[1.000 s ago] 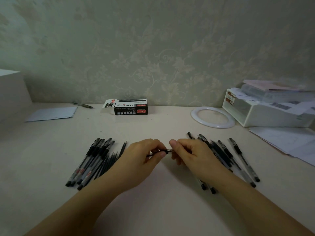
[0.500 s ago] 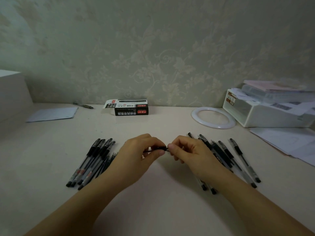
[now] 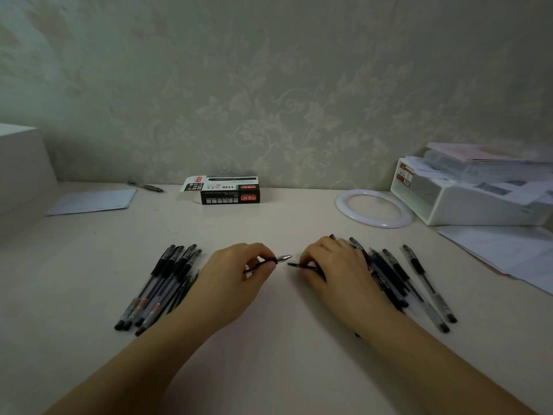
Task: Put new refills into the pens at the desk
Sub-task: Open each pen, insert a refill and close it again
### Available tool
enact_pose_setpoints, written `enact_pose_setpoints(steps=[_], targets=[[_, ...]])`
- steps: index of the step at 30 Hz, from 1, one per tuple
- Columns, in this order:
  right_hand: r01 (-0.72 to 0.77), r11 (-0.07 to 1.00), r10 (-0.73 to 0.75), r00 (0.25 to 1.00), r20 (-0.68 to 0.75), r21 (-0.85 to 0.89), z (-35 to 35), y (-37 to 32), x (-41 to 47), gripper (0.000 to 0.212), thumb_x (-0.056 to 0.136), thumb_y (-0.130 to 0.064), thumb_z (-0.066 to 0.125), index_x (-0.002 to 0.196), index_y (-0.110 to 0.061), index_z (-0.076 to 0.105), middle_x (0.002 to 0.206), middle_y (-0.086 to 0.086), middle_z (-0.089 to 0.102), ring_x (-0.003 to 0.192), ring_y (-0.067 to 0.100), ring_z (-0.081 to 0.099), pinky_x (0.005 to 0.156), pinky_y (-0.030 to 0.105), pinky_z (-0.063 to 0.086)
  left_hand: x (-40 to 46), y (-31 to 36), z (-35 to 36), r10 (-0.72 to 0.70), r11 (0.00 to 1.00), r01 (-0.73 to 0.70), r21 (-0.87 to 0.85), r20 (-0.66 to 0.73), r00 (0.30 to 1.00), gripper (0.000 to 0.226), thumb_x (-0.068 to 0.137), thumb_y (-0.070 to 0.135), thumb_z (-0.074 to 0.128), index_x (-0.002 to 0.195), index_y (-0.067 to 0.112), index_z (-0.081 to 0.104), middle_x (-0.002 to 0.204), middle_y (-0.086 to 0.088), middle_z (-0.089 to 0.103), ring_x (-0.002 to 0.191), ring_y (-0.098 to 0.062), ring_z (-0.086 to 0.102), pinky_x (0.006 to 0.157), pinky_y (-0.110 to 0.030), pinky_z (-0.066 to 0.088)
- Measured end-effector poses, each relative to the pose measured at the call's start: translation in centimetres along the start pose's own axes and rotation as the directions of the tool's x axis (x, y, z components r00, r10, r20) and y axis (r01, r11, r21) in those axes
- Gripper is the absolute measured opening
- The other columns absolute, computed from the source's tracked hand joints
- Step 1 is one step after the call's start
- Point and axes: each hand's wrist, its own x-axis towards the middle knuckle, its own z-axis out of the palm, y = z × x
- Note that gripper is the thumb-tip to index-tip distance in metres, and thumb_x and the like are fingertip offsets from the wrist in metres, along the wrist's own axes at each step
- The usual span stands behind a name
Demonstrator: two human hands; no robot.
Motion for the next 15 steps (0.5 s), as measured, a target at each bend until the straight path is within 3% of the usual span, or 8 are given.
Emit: enact_pose_setpoints(steps=[3, 6, 12, 15], targets=[[-0.001, 0.982, 0.010, 0.999, -0.046, 0.190, -0.6, 0.3, 0.0, 0.008, 0.097, -0.026, 0.059, 0.099, -0.019, 0.061, 0.094, -0.009, 0.062, 0.090, 0.014, 0.054, 0.083, 0.034, 0.044, 0.1, -0.3, -0.2, -0.009, 0.999, 0.008, 0.033, 0.019, 1.000, 0.013, 0.093, 0.036, 0.055, 0.097, 0.036, 0.067, 0.087, 0.014, 0.063, 0.080, 0.000, 0.056, 0.069, -0.014, 0.045], [0.029, 0.932, -0.013, 0.999, -0.047, 0.362, -1.1, 0.2, -0.2, 0.007, 0.094, -0.020, 0.063, 0.100, -0.020, 0.066, 0.093, -0.010, 0.064, 0.086, 0.004, 0.056, 0.076, 0.016, 0.045, 0.1, -0.3, -0.3, 0.005, 0.999, -0.007, 0.039, 0.031, 1.000, 0.012, 0.092, 0.036, 0.056, 0.096, 0.037, 0.067, 0.087, 0.014, 0.063, 0.081, 0.000, 0.057, 0.071, -0.016, 0.046], [0.094, 0.888, -0.099, 0.995, -0.012, 0.451, -0.8, -0.4, -0.4, 0.012, 0.093, -0.017, 0.066, 0.104, -0.021, 0.070, 0.094, -0.009, 0.066, 0.089, 0.006, 0.059, 0.077, 0.022, 0.047, 0.1, 0.1, -0.2, 0.089, 0.995, -0.092, 0.038, 0.061, 0.994, 0.008, 0.091, 0.037, 0.059, 0.095, 0.038, 0.064, 0.081, 0.016, 0.061, 0.081, 0.005, 0.054, 0.065, -0.006, 0.039], [0.081, 0.870, -0.093, 0.996, 0.000, 0.487, -0.9, -0.5, -0.5, 0.013, 0.093, -0.019, 0.066, 0.104, -0.023, 0.071, 0.094, -0.010, 0.067, 0.088, 0.006, 0.060, 0.077, 0.019, 0.048, 0.1, 0.2, -0.2, 0.059, 0.998, -0.058, -0.020, 0.048, 0.997, 0.011, 0.088, 0.039, 0.062, 0.096, 0.035, 0.055, 0.076, 0.015, 0.062, 0.077, 0.010, 0.055, 0.062, -0.004, 0.039]])
